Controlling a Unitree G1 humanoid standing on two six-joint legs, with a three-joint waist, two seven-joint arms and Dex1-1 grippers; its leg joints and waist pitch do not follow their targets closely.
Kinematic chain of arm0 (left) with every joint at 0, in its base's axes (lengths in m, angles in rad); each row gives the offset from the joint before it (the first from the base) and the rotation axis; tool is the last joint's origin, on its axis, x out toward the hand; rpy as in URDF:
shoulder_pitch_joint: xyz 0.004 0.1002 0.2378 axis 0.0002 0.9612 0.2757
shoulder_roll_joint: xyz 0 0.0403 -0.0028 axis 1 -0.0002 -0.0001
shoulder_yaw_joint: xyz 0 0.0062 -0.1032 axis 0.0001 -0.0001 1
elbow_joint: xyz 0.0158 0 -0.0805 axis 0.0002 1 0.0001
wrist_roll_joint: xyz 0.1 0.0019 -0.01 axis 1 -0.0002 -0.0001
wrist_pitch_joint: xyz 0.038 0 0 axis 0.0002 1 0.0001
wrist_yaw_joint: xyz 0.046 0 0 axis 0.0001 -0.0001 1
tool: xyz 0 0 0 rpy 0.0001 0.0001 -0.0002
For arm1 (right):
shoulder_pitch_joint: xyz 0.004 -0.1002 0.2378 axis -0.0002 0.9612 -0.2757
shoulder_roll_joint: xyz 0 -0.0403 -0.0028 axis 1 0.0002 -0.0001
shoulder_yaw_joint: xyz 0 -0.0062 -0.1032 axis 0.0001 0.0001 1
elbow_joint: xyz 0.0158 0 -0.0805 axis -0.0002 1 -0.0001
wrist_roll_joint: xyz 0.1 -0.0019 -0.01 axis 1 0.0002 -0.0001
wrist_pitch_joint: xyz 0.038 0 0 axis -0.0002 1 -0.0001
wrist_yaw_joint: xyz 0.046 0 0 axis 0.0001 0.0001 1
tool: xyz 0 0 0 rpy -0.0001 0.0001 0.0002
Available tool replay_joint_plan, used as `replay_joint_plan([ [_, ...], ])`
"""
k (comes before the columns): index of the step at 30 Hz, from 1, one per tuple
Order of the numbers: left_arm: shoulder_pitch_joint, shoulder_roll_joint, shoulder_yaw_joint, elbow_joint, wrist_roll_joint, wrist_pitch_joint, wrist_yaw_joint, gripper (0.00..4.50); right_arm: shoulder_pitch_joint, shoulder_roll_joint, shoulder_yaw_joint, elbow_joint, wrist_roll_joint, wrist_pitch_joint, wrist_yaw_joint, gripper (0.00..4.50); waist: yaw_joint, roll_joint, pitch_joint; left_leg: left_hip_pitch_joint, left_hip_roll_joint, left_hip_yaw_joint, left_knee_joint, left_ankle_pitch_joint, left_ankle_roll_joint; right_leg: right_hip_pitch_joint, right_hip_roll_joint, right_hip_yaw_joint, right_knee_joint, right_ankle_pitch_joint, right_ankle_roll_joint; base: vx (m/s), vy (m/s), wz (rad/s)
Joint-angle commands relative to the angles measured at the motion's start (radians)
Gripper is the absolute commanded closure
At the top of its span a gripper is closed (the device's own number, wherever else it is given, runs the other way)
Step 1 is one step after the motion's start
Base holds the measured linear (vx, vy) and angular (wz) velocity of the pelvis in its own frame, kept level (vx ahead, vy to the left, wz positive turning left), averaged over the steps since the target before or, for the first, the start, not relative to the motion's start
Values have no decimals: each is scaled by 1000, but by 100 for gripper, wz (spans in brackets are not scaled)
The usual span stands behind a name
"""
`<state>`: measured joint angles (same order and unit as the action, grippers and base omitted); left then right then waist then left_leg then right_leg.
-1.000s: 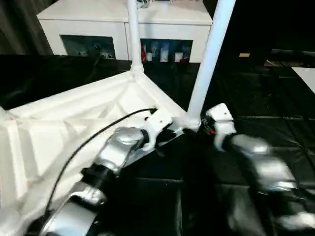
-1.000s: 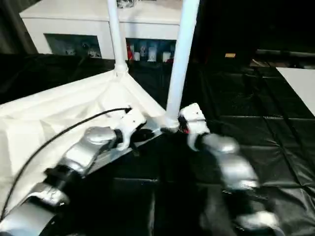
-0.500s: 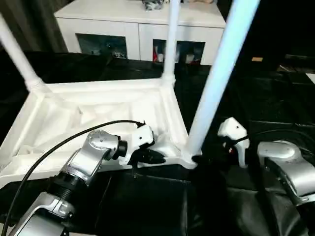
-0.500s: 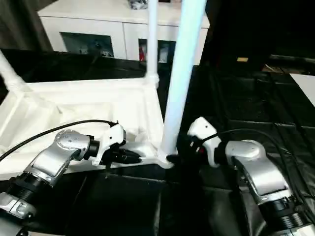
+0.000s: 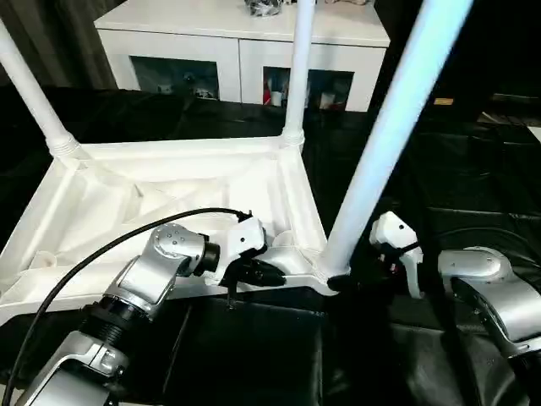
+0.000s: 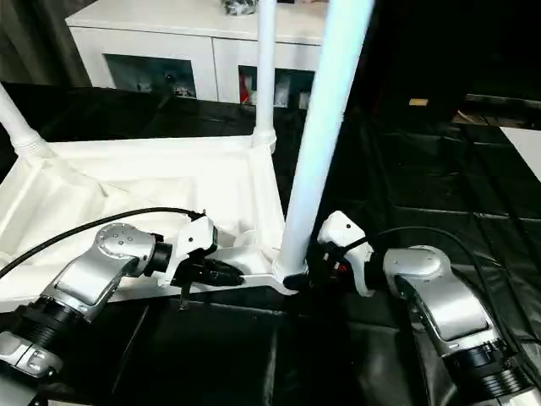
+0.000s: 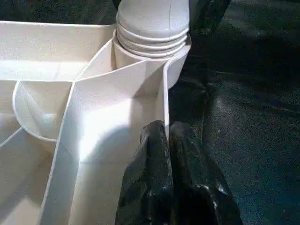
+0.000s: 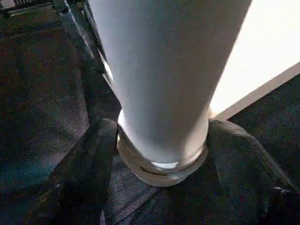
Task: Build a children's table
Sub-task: Rotate leg to tighten
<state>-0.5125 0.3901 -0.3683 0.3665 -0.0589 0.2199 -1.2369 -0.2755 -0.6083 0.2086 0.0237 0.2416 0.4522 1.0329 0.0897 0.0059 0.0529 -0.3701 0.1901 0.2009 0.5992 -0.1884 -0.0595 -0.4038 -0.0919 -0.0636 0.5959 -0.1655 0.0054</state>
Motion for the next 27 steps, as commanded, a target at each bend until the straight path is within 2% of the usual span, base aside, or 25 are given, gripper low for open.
replay_joint_plan([
  [1, -11, -10, 2, -50, -22, -9, -7, 450, -1, 8, 4, -12, 18, 6, 8, 178, -5, -6, -64, 18, 45, -21, -78, -237, 29, 42, -56, 44, -68, -271, -219, 0, 0, 0],
  [5, -16, -19, 8, -39, -15, -2, 19, 450, -12, 50, -11, 18, 3, -2, -55, 181, -6, -7, -64, 16, 44, -21, -77, -227, 27, 42, -55, 44, -66, -261, -221, 0, 0, 0],
  [6, -20, -27, 13, -30, -10, 4, 40, 450, -22, 78, -21, 47, -13, -8, -107, 181, -8, -8, -64, 15, 43, -22, -77, -228, 27, 43, -55, 44, -66, -263, -221, 0, 0, 0],
  [7, -30, -47, 24, -9, 1, 12, 87, 450, -46, 135, -46, 108, -45, -10, -224, 182, -9, -8, -65, 16, 42, -21, -76, -234, 24, 38, -56, 44, -67, -278, -219, 0, 0, 0],
  [8, -36, -59, 31, 2, 3, 18, 110, 450, -57, 163, -61, 134, -53, -8, -276, 183, -13, -10, -63, 16, 40, -20, -76, -242, 16, 38, -55, 42, -70, -302, -216, 0, 0, 0],
  [9, -53, -91, 46, 32, 15, 34, 179, 450, -79, 235, -102, 185, -60, 3, -403, 183, -21, -10, -61, 10, 37, -23, -79, -241, 8, 42, -56, 41, -69, -314, -211, 0, 0, 0],
  [10, -63, -109, 54, 49, 21, 44, 217, 450, -89, 271, -125, 207, -60, 10, -465, 183, -30, -10, -63, 17, 35, -25, -78, -261, -14, 37, -54, 38, -76, -358, -193, 0, 0, 0],
  [11, -65, -113, 56, 51, 22, 46, 223, 450, -90, 277, -128, 209, -58, 12, -474, 183, -30, -10, -63, 17, 35, -25, -78, -261, -14, 37, -54, 38, -76, -358, -193, 0, 0, 0],
  [12, -72, -126, 60, 62, 26, 54, 248, 450, -95, 303, -143, 218, -54, 21, -511, 183, -39, -10, -63, 14, 36, -27, -79, -259, -17, 39, -54, 39, -74, -356, -190, 0, 0, 0],
  [15, -110, -197, 76, 105, 36, 89, 357, 450, -115, 408, -181, 251, -78, 40, -702, 183, -46, -7, -67, 14, 36, -24, -78, -230, -9, 38, -51, 41, -70, -280, -202, 0, 0, 0],
  [16, -133, -245, 88, 133, 46, 101, 439, 450, -129, 467, -204, 280, -108, 30, -834, 183, -50, -2, -70, 10, 33, -25, -76, -199, -7, 43, -51, 40, -64, -236, -212, 0, 0, 0],
  [18, -141, -268, 90, 140, 49, 103, 467, 450, -133, 495, -210, 286, -134, 15, -906, 183, -53, -5, -71, 12, 31, -22, -74, -185, -7, 40, -48, 41, -65, -210, -218, 0, 0, 0],
  [19, -146, -290, 94, 145, 52, 105, 495, 450, -134, 521, -209, 287, -147, 2, -944, 183, -52, 5, -74, 13, 31, -21, -72, -164, -5, 43, -48, 42, -62, -177, -222, 0, 0, 0],
  [21, -153, -326, 92, 155, 61, 96, 517, 450, -139, 562, -176, 286, -169, -10, -959, 183, -54, 2, -74, 11, 31, -20, -72, -153, 7, 46, -46, 41, -60, -129, -229, 0, 0, 0],
  [22, -154, -338, 92, 161, 66, 87, 531, 450, -141, 580, -154, 280, -171, -11, -944, 183, -54, 10, -75, 13, 31, -22, -72, -153, 9, 47, -46, 41, -58, -121, -231, 0, 0, 0],
  [23, -157, -345, 90, 166, 67, 76, 532, 450, -140, 593, -137, 266, -155, -19, -907, 183, -55, 8, -75, 13, 31, -20, -72, -154, 13, 47, -44, 41, -59, -113, -233, 0, 0, 0],
  [24, -158, -347, 86, 168, 65, 66, 524, 450, -136, 598, -119, 241, -157, -28, -895, 148, -56, 2, -74, 11, 31, -20, -72, -160, 21, 50, -45, 41, -59, -109, -236, 0, 0, 0],
  [25, -159, -345, 86, 167, 63, 63, 522, 450, -132, 595, -108, 222, -153, -23, -875, 114, -55, 4, -73, 11, 31, -19, -72, -167, 26, 49, -46, 41, -61, -121, -235, 0, 0, 0],
  [27, -161, -342, 87, 167, 61, 61, 522, 450, -130, 593, -98, 205, -150, -17, -863, 111, -55, 2, -70, 13, 32, -19, -74, -187, 27, 48, -46, 42, -65, -159, -229, 0, 0, 0],
])
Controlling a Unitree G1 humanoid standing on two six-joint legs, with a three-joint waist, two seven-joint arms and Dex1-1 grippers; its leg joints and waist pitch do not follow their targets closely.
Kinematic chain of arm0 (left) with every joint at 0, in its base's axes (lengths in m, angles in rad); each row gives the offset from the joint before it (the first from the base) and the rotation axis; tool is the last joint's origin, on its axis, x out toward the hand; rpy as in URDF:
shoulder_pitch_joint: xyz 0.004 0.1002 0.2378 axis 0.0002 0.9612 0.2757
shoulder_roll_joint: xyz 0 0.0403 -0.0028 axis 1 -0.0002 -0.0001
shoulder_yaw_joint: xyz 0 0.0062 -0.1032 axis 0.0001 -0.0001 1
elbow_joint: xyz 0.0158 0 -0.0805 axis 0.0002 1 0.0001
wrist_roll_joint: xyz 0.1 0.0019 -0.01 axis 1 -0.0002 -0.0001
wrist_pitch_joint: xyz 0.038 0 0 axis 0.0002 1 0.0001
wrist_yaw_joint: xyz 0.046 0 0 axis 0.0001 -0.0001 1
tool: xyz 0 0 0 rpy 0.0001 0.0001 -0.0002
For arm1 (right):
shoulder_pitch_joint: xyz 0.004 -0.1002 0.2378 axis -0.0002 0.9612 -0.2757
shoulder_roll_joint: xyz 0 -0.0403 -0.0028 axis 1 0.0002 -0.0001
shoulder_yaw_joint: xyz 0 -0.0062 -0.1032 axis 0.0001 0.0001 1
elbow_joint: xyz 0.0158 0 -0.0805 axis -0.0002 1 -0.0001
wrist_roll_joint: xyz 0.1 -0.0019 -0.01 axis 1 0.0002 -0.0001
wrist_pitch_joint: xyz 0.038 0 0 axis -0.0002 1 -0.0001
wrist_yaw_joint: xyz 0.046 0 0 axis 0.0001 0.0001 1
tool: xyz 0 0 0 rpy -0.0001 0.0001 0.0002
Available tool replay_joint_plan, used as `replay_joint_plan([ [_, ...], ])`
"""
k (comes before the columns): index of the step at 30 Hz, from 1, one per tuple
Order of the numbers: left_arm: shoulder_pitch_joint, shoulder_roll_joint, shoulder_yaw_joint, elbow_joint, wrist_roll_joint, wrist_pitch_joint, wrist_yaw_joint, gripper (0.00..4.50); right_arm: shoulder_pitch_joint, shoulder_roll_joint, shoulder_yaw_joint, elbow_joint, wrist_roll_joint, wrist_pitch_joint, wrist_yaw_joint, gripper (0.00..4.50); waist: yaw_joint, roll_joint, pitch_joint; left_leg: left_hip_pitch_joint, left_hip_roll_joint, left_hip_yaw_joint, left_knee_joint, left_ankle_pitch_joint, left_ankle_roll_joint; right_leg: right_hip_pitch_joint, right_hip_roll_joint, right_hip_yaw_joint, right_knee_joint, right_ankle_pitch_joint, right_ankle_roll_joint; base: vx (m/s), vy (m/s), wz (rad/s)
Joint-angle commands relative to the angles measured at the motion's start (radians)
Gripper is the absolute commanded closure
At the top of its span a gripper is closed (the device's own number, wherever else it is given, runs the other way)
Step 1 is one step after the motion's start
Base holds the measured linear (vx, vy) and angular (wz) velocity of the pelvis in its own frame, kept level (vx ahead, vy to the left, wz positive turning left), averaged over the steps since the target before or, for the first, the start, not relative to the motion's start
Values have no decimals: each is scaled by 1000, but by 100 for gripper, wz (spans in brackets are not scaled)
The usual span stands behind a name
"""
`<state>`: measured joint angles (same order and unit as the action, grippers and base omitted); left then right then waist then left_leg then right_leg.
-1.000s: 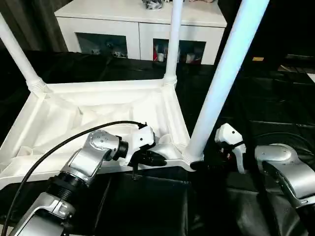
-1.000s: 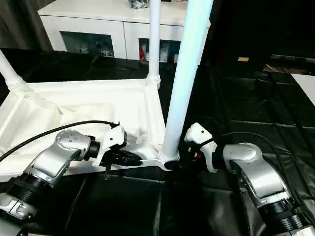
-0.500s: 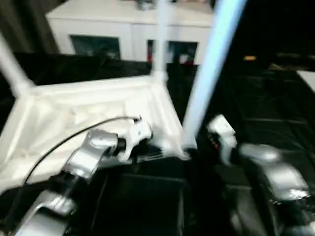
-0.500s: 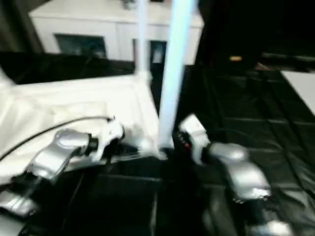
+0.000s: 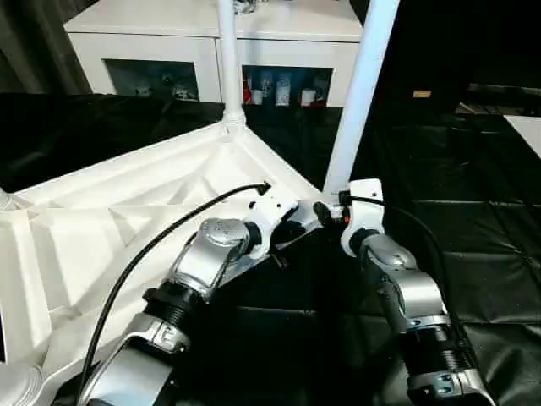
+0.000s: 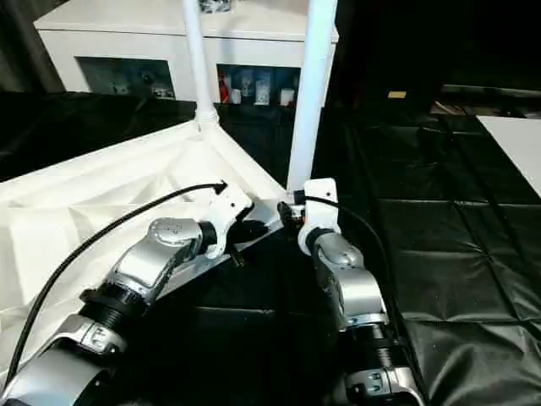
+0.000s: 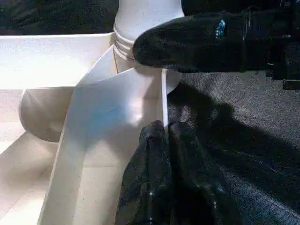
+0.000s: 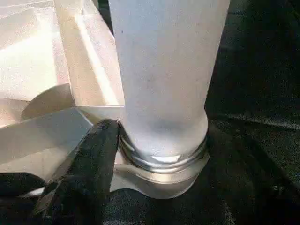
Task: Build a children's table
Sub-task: Rotate leg to tighten
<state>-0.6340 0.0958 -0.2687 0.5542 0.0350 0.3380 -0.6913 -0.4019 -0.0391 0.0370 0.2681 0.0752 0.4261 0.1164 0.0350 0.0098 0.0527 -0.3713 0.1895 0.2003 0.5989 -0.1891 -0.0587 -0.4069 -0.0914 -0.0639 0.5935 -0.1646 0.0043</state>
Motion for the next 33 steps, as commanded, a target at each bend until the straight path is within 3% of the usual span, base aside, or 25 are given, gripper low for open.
replay_joint_plan([
  [1, -40, -30, -6, -22, -34, -65, -33, 450, -9, 1, 80, -40, 7, -6, 67, 101, 0, -7, -69, 13, 33, -19, -75, -193, 24, 52, -48, 42, -65, -182, -220, 0, 0, 0],
  [5, -26, -1, 3, -43, -33, -78, -53, 450, -30, -35, 51, -38, 12, -66, 93, 86, 3, -5, -69, 12, 34, -20, -74, -185, 29, 51, -50, 43, -63, -181, -215, 0, 0, 0],
  [6, -4, 25, 2, -75, -46, -88, -100, 450, -39, -72, 28, -66, 57, -57, 181, 86, 4, -10, -69, 11, 33, -20, -74, -185, 32, 55, -49, 41, -63, -182, -213, 0, 0, 0],
  [7, 6, 34, 2, -89, -52, -88, -116, 450, -40, -89, 21, -79, 74, -52, 220, 86, 6, -8, -72, 8, 35, -21, -72, -164, 43, 58, -52, 43, -56, -155, -218, 0, 0, 0],
  [8, 24, 54, -2, -115, -62, -94, -151, 450, -31, -132, 20, -114, 106, -42, 306, 86, 7, -16, -71, 11, 36, -19, -70, -157, 58, 56, -50, 42, -54, -130, -230, 0, 0, 0],
  [9, 38, 70, -5, -140, -71, -94, -178, 450, -14, -182, 23, -152, 131, -37, 393, 86, 10, -19, -71, 7, 37, -19, -69, -151, 67, 60, -51, 43, -52, -122, -232, 0, 0, 0],
  [10, 46, 79, -7, -156, -77, -88, -194, 450, -8, -202, 23, -169, 141, -34, 425, 86, 20, -18, -70, 9, 40, -17, -66, -124, 95, 55, -54, 45, -47, -107, -235, 0, 0, 0],
  [11, 60, 98, -10, -181, -88, -78, -225, 450, 5, -240, 26, -193, 157, -27, 481, 86, 20, -24, -70, 9, 40, -16, -67, -121, 97, 53, -52, 44, -49, -113, -236, 0, 0, 0],
  [12, 78, 128, -19, -216, -109, -86, -287, 450, 22, -290, 37, -214, 162, -30, 541, 86, 23, -22, -70, 10, 41, -16, -66, -121, 98, 55, -54, 44, -47, -117, -239, 0, 0, 0],
  [13, 91, 149, -25, -240, -124, -94, -332, 450, 34, -324, 45, -227, 164, -32, 581, 86, 31, -31, -69, 10, 43, -17, -67, -123, 99, 54, -56, 44, -46, -143, -234, 0, 0, 0],
  [14, 112, 188, -36, -275, -147, -95, -402, 450, 48, -375, 55, -229, 167, -35, 644, 86, 33, -27, -67, 13, 45, -16, -69, -129, 97, 51, -58, 45, -49, -157, -234, 0, 0, 0],
  [16, 138, 244, -49, -308, -166, -80, -482, 450, 63, -443, 79, -219, 167, -41, 736, 86, 42, 3, -63, 21, 46, -16, -71, -171, 69, 41, -54, 46, -53, -189, -237, 0, 0, 0],
  [17, 140, 250, -49, -309, -167, -77, -487, 450, 66, -454, 85, -218, 167, -40, 752, 86, 39, -1, -62, 18, 42, -14, -72, -201, 59, 41, -47, 44, -58, -194, -234, 0, 0, 0],
  [20, 147, 271, -54, -314, -172, -64, -524, 450, 86, -502, 115, -225, 167, -27, 817, 86, 55, 2, -58, 34, 46, -14, -77, -269, 19, 34, -50, 47, -67, -255, -233, 0, 0, 0],
  [22, 144, 285, -66, -319, -165, -72, -548, 450, 103, -516, 134, -249, 174, -15, 848, 86, 56, -1, -57, 30, 46, -17, -80, -285, 10, 38, -52, 47, -67, -276, -227, 0, 0, 0],
  [26, 135, 299, -72, -329, -164, -75, -555, 450, 119, -514, 185, -265, 165, -8, 863, 86, 53, -4, -61, 21, 45, -22, -80, -259, 10, 44, -56, 46, -65, -279, -211, 0, 0, 0],
  [30, 132, 292, -71, -320, -165, -81, -561, 450, 114, -509, 183, -256, 158, -5, 861, 86, 53, -8, -62, 20, 44, -20, -77, -236, 16, 44, -55, 47, -62, -262, -215, 0, 0, 0],
  [33, 130, 284, -71, -318, -164, -79, -558, 450, 108, -517, 175, -253, 166, 8, 875, 119, 53, -7, -63, 18, 44, -21, -76, -224, 20, 45, -54, 46, -60, -247, -219, 0, 0, 0],
])
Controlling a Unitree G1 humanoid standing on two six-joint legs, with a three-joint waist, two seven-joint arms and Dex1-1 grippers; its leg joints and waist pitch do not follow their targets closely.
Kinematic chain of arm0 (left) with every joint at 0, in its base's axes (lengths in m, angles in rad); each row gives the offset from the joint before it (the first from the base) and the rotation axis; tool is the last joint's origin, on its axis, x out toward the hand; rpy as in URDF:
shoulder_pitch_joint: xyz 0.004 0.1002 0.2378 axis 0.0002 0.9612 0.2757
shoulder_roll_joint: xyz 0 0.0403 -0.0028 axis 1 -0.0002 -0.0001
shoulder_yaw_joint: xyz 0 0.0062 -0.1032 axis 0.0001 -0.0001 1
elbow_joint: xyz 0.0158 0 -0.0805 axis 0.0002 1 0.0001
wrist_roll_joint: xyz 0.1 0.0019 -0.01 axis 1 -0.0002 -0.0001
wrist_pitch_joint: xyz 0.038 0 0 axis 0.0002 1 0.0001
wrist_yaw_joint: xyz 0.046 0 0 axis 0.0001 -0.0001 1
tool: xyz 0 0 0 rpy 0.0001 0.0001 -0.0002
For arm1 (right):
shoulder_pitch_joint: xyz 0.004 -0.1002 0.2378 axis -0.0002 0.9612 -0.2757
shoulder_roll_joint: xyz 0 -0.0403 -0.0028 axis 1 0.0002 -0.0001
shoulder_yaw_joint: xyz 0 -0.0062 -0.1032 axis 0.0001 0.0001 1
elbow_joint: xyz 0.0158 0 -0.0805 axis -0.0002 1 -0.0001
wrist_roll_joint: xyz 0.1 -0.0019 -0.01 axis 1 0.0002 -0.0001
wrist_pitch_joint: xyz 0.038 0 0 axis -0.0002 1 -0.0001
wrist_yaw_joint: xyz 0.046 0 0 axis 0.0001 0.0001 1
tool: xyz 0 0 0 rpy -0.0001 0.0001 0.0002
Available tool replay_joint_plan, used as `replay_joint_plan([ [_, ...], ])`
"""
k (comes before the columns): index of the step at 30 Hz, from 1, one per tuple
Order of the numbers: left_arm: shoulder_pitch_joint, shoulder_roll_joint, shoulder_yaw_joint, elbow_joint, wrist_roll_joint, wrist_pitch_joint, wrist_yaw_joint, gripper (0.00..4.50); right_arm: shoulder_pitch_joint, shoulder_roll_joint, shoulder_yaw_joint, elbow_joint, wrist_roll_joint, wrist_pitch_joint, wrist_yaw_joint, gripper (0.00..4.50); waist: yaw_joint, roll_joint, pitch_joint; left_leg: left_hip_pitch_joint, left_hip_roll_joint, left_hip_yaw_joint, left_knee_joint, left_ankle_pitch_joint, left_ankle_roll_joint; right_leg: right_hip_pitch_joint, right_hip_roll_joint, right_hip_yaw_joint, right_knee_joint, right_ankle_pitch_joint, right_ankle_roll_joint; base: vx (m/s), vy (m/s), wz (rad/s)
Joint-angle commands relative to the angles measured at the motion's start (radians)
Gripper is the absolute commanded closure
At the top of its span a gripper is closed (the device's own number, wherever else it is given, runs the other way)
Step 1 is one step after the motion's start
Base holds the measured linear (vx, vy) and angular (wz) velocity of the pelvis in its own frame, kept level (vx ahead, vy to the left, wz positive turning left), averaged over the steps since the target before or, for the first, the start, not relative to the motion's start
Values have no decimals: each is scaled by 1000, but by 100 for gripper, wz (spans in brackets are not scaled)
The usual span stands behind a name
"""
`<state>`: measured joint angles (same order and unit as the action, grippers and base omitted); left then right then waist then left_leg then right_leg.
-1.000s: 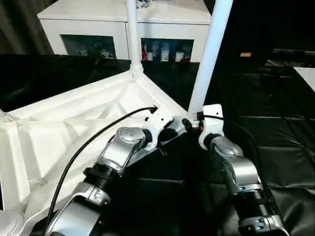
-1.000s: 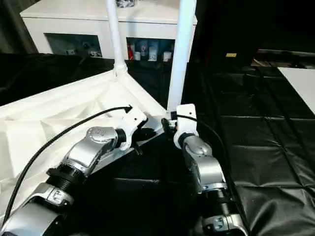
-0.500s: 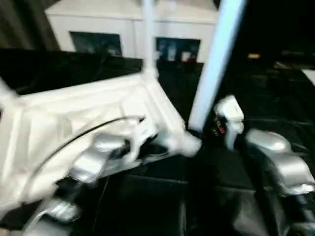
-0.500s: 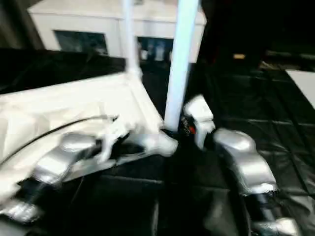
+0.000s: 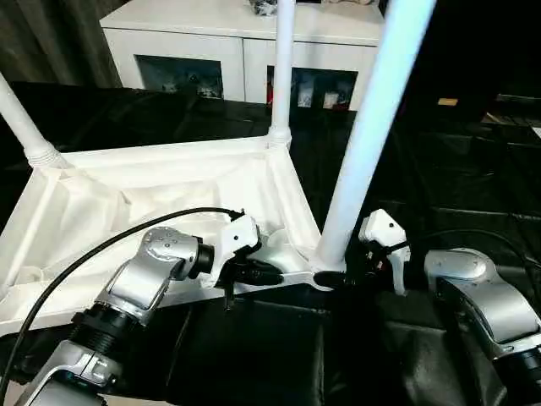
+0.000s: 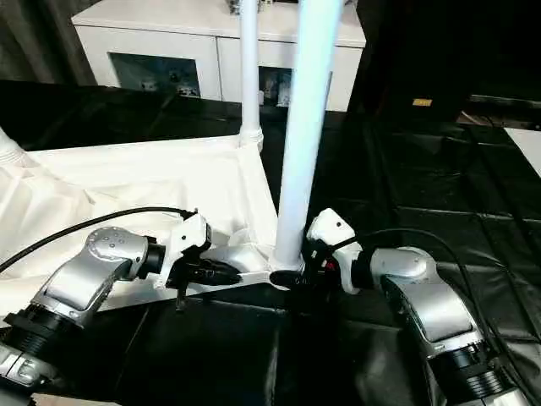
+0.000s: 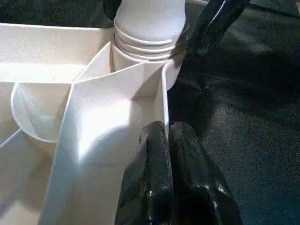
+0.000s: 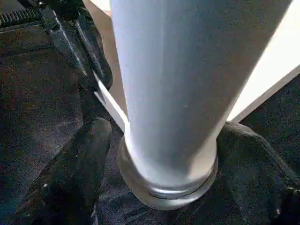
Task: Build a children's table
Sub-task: Rotate leg to tighten
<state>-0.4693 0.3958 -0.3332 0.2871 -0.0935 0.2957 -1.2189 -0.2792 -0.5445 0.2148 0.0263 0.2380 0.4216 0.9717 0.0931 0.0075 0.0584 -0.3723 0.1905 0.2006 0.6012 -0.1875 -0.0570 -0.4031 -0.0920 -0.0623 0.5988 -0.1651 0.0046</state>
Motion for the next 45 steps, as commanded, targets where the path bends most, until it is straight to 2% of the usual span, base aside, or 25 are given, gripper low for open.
replay_joint_plan([
  [1, -34, -16, -6, -52, -37, -36, -31, 450, -17, -12, -5, -8, 3, 14, 20, 125, -6, -4, -69, 20, 43, -21, -78, -223, 19, 41, -53, 44, -65, -244, -220, 0, 0, 0],
  [3, -32, -16, -6, -53, -37, -36, -31, 450, -20, -14, -8, -3, 5, 15, 20, 153, -5, -4, -69, 20, 43, -21, -78, -222, 20, 41, -53, 44, -64, -240, -222, 0, 0, 0],
  [10, -27, -13, -3, -46, -31, -40, -27, 450, -16, -21, 8, 9, 1, 20, 32, 197, -3, -9, -70, 18, 43, -20, -76, -206, 30, 42, -54, 44, -63, -242, -220, 0, 0, 0],
  [15, -22, -13, 4, -50, -28, -32, -11, 450, -15, -14, 27, 39, -31, 8, 16, 204, -3, -11, -70, 18, 43, -20, -75, -203, 30, 42, -56, 44, -64, -249, -218, 0, 0, 0],
  [16, -31, -35, 24, -25, -9, -17, 65, 450, -33, 37, 0, 89, -60, -13, -92, 205, -3, -12, -70, 18, 43, -20, -75, -202, 30, 41, -55, 44, -64, -249, -218, 0, 0, 0],
  [17, -31, -36, 25, -23, -8, -17, 69, 450, -34, 39, -1, 92, -61, -14, -97, 205, -8, -10, -70, 16, 41, -20, -75, -196, 24, 38, -54, 43, -62, -243, -223, 0, 0, 0],
  [18, -50, -78, 61, 17, 6, 29, 183, 450, -65, 128, -56, 163, -86, -13, -279, 205, -11, -12, -69, 14, 38, -20, -75, -203, 21, 40, -53, 41, -64, -255, -221, 0, 0, 0],
  [19, -67, -117, 91, 48, 11, 64, 274, 450, -85, 197, -99, 205, -90, 3, -408, 206, -15, -11, -68, 17, 37, -19, -75, -220, 4, 35, -53, 41, -69, -289, -218, 0, 0, 0],
  [21, -85, -152, 116, 80, 19, 80, 360, 450, -97, 253, -131, 229, -84, 20, -496, 207, -23, -14, -70, 15, 34, -25, -77, -234, -20, 38, -56, 38, -70, -341, -200, 0, 0, 0],
  [22, -102, -189, 141, 106, 17, 98, 429, 450, -106, 309, -164, 248, -85, 38, -600, 208, -25, -13, -71, 19, 37, -26, -78, -230, -27, 37, -55, 39, -70, -332, -191, 0, 0, 0],
  [23, -120, -226, 164, 133, 11, 112, 490, 450, -114, 356, -184, 267, -89, 53, -683, 208, -33, -12, -71, 15, 34, -24, -78, -220, -27, 36, -52, 41, -69, -304, -195, 0, 0, 0],
  [25, -156, -281, 189, 188, 12, 121, 591, 450, -132, 430, -204, 308, -115, 42, -829, 209, -33, -15, -76, 12, 31, -24, -75, -187, -20, 41, -51, 40, -64, -250, -198, 0, 0, 0],
  [27, -170, -296, 193, 211, 18, 113, 627, 450, -139, 452, -208, 324, -124, 28, -872, 212, -34, -14, -79, 13, 30, -21, -72, -156, -8, 42, -51, 41, -61, -201, -202, 0, 0, 0],
  [28, -190, -320, 187, 245, 38, 94, 667, 450, -156, 497, -224, 360, -140, 3, -960, 212, -35, -14, -79, 10, 27, -18, -70, -144, 8, 40, -51, 43, -60, -176, -209, 0, 0, 0],
  [30, -220, -376, 188, 288, 47, 58, 720, 450, -208, 543, -191, 434, -174, -24, -999, 222, -38, -12, -80, 7, 24, -20, -70, -132, 7, 46, -50, 40, -60, -170, -210, 0, 0, 0],
  [31, -225, -400, 171, 288, 50, 37, 703, 450, -235, 580, -201, 450, -130, -39, -962, 222, -39, 0, -80, 12, 26, -20, -69, -140, 11, 41, -50, 42, -60, -161, -214, 0, 0, 0],
  [32, -225, -400, 171, 288, 50, 37, 703, 450, -235, 580, -201, 450, -130, -39, -962, 196, -40, -4, -79, 10, 27, -20, -70, -153, 16, 47, -48, 40, -62, -153, -208, 0, 0, 0],
  [33, -225, -404, 164, 286, 51, 29, 694, 450, -237, 593, -211, 443, -108, -45, -942, 196, -39, -4, -80, 9, 27, -20, -70, -145, 19, 50, -47, 40, -59, -136, -208, 0, 0, 0],
  [34, -219, -388, 137, 275, 65, 10, 662, 450, -218, 568, -173, 376, -131, -61, -892, 170, -36, -1, -81, 10, 28, -21, -70, -129, 34, 51, -45, 39, -56, -94, -211, 0, 0, 0],
  [36, -217, -379, 130, 272, 67, -1, 649, 450, -207, 554, -162, 350, -141, -62, -880, 164, -36, -4, -82, 9, 28, -20, -68, -117, 47, 54, -45, 39, -53, -64, -219, 0, 0, 0],
  [37, -216, -362, 125, 267, 66, -4, 633, 450, -189, 522, -154, 311, -150, -57, -864, 155, -37, 1, -82, 9, 28, -21, -68, -118, 49, 53, -46, 39, -52, -63, -223, 0, 0, 0],
  [39, -220, -355, 123, 275, 67, -21, 626, 450, -183, 512, -158, 303, -150, -59, -856, 131, -39, -4, -78, 10, 29, -19, -70, -147, 47, 52, -47, 39, -58, -104, -226, 0, 0, 0],
  [40, -224, -349, 123, 286, 69, -39, 616, 450, -176, 488, -164, 291, -154, -61, -839, 120, -39, -13, -76, 11, 28, -19, -71, -174, 39, 53, -48, 39, -65, -163, -220, 0, 0, 0],
  [44, -216, -315, 120, 273, 74, -61, 577, 450, -150, 371, -145, 225, -164, -6, -722, 110, -32, -1, -74, 14, 30, -20, -72, -184, 32, 48, -46, 41, -67, -196, -206, 0, 0, 0],
  [45, -215, -313, 119, 273, 75, -66, 573, 450, -146, 361, -143, 217, -159, -1, -705, 110, -30, -4, -73, 13, 30, -20, -73, -182, 33, 51, -45, 40, -67, -192, -203, 0, 0, 0],
])
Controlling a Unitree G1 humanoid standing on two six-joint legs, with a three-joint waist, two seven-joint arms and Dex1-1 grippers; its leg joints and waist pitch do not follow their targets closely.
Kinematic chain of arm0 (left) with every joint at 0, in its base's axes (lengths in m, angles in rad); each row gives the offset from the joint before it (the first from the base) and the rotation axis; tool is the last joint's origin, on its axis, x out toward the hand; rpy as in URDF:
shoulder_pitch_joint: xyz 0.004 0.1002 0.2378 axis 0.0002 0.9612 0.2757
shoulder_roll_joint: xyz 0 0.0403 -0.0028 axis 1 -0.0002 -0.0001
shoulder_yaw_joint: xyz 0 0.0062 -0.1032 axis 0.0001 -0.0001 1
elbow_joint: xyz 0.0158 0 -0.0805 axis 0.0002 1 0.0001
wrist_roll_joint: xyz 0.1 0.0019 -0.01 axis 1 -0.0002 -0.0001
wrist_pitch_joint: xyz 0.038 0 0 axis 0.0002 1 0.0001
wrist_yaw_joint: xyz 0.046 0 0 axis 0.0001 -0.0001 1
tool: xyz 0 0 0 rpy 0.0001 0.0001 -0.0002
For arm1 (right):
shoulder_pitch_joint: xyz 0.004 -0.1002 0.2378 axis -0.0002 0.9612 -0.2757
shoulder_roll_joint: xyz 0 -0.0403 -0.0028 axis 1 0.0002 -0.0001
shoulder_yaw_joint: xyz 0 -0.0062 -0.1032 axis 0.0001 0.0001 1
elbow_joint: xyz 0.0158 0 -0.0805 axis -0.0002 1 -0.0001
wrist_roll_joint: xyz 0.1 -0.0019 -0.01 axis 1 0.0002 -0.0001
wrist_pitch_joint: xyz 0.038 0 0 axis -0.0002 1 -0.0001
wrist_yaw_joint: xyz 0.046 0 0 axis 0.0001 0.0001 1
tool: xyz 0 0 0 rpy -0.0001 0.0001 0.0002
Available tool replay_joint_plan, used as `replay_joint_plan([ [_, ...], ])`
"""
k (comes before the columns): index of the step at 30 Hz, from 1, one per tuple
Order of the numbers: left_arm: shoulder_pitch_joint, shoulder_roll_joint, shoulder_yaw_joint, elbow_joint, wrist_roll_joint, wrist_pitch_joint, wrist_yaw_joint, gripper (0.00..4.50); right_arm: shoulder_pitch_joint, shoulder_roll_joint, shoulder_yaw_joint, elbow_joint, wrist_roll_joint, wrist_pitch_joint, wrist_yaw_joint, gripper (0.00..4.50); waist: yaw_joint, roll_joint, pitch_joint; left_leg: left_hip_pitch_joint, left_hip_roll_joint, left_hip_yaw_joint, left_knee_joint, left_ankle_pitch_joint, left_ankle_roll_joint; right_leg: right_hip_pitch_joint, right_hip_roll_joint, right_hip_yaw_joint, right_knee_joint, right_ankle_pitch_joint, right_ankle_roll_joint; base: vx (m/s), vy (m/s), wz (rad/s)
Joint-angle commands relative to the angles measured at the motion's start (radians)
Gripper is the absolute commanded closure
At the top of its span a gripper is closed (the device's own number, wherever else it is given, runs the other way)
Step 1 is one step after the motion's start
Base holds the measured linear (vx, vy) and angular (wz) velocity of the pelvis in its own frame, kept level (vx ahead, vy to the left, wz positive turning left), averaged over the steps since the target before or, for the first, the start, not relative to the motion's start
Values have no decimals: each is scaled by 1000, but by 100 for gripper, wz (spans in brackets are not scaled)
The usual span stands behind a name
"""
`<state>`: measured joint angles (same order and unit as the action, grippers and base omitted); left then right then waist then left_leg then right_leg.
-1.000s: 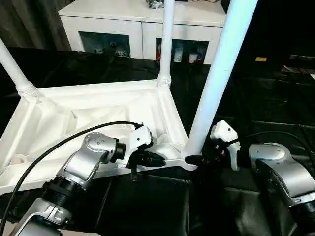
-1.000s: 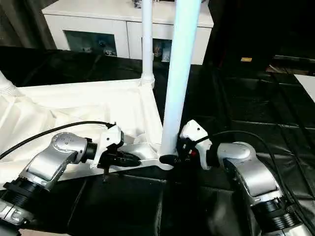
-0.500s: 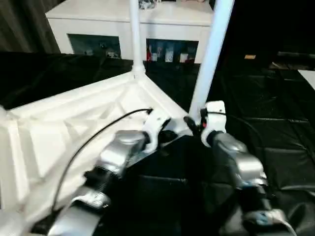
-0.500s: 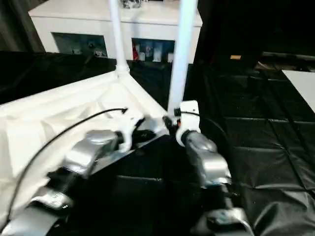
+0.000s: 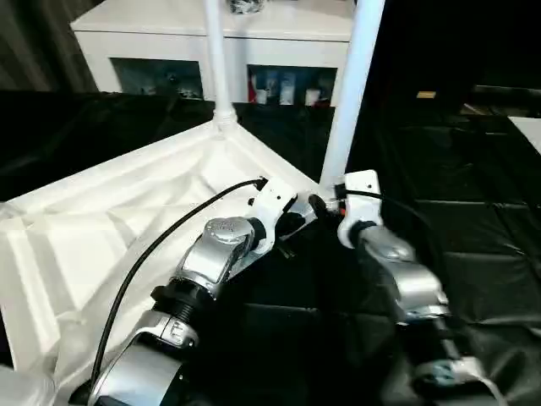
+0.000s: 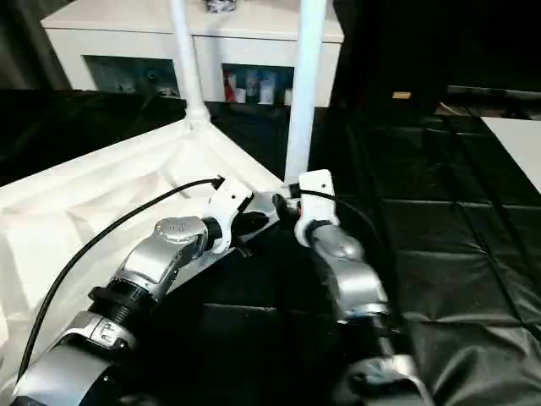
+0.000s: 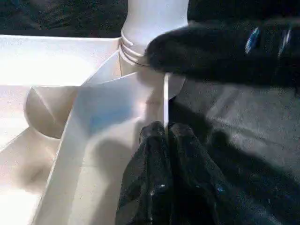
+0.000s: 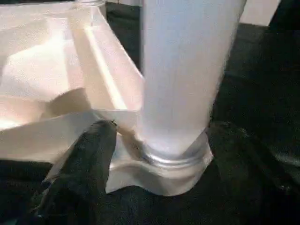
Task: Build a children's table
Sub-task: Rotate leg to tighten
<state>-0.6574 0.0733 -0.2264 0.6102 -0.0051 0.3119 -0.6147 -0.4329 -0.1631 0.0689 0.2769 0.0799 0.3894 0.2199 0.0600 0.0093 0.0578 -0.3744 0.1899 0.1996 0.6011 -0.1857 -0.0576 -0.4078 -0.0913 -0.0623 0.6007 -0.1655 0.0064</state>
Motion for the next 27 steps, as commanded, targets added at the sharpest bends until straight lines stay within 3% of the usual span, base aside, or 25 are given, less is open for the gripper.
replay_joint_plan([
  [1, -23, 22, 8, -48, -11, -105, -52, 450, 23, -68, 9, -70, 23, 57, 133, 110, 6, -4, -74, 16, 32, -19, -71, -182, 36, 55, -47, 41, -68, -178, -205, 0, 0, 0],
  [2, -23, 22, 8, -48, -11, -105, -52, 450, 23, -68, 9, -70, 23, 57, 133, 110, 8, -7, -76, 14, 33, -19, -70, -172, 42, 58, -48, 42, -64, -154, -210, 0, 0, 0],
  [3, -19, 33, 0, -46, -9, -118, -74, 450, 46, -123, 24, -111, 39, 54, 212, 110, 7, -1, -75, 11, 31, -20, -70, -170, 45, 59, -46, 40, -65, -139, -215, 0, 0, 0],
  [4, -13, 58, -36, -36, 2, -189, -149, 450, 105, -250, 55, -198, 72, 37, 389, 110, 8, -3, -76, 12, 32, -19, -68, -168, 48, 60, -48, 41, -63, -128, -216, 0, 0, 0],
  [5, -9, 68, -59, -36, 2, -240, -207, 450, 138, -312, 63, -236, 90, 26, 470, 110, 22, -3, -77, 18, 39, -21, -67, -173, 67, 63, -49, 42, -64, -109, -213, 0, 0, 0],
  [9, -12, 70, -99, -28, 12, -320, -272, 450, 199, -406, 52, -300, 142, 49, 586, 110, 32, 0, -84, 14, 41, -19, -58, -113, 109, 57, -51, 41, -48, -1, -263, 0, 0, 0],
  [11, -21, 52, -102, -13, 6, -357, -282, 450, 220, -432, 51, -324, 155, 60, 621, 110, 38, -2, -80, 14, 44, -18, -60, -150, 115, 55, -56, 41, -54, -54, -275, 0, 0, 0],
  [12, -26, 46, -102, -6, 4, -370, -282, 450, 226, -438, 52, -335, 158, 67, 632, 110, 39, -3, -78, 14, 43, -17, -61, -158, 112, 54, -55, 40, -57, -76, -274, 0, 0, 0],
  [13, -41, 17, -109, 21, 5, -417, -281, 450, 239, -443, 60, -367, 166, 82, 639, 110, 46, -6, -74, 23, 46, -14, -62, -194, 98, 48, -55, 42, -69, -144, -262, 0, 0, 0],
  [16, -54, -13, -100, 53, 1, -445, -270, 450, 240, -438, 72, -377, 164, 80, 628, 110, 50, -6, -73, 25, 49, -16, -67, -223, 71, 45, -58, 42, -74, -197, -251, 0, 0, 0],
  [17, -55, -14, -99, 55, 1, -444, -268, 431, 240, -438, 72, -377, 164, 80, 627, 105, 49, -8, -71, 24, 48, -18, -69, -244, 58, 46, -59, 41, -75, -225, -243, 0, 0, 0],
  [23, -6, 21, -54, -30, -49, -310, -282, 375, 222, -371, 96, -375, 157, 77, 598, 102, 22, -25, -67, 2, 38, -28, -76, -254, 48, 58, -62, 35, -84, -366, -163, 0, 0, 0],
  [26, 44, 70, -5, -125, -78, -247, -265, 354, 205, -337, 98, -370, 156, 71, 574, 102, 15, -20, -68, 7, 40, -29, -77, -258, 38, 51, -63, 34, -83, -387, -164, 0, 0, 0],
  [27, 58, 90, 15, -151, -77, -228, -247, 343, 199, -324, 98, -368, 158, 67, 567, 102, 13, -23, -69, 9, 40, -27, -76, -257, 38, 47, -61, 34, -84, -384, -165, 0, 0, 0],
])
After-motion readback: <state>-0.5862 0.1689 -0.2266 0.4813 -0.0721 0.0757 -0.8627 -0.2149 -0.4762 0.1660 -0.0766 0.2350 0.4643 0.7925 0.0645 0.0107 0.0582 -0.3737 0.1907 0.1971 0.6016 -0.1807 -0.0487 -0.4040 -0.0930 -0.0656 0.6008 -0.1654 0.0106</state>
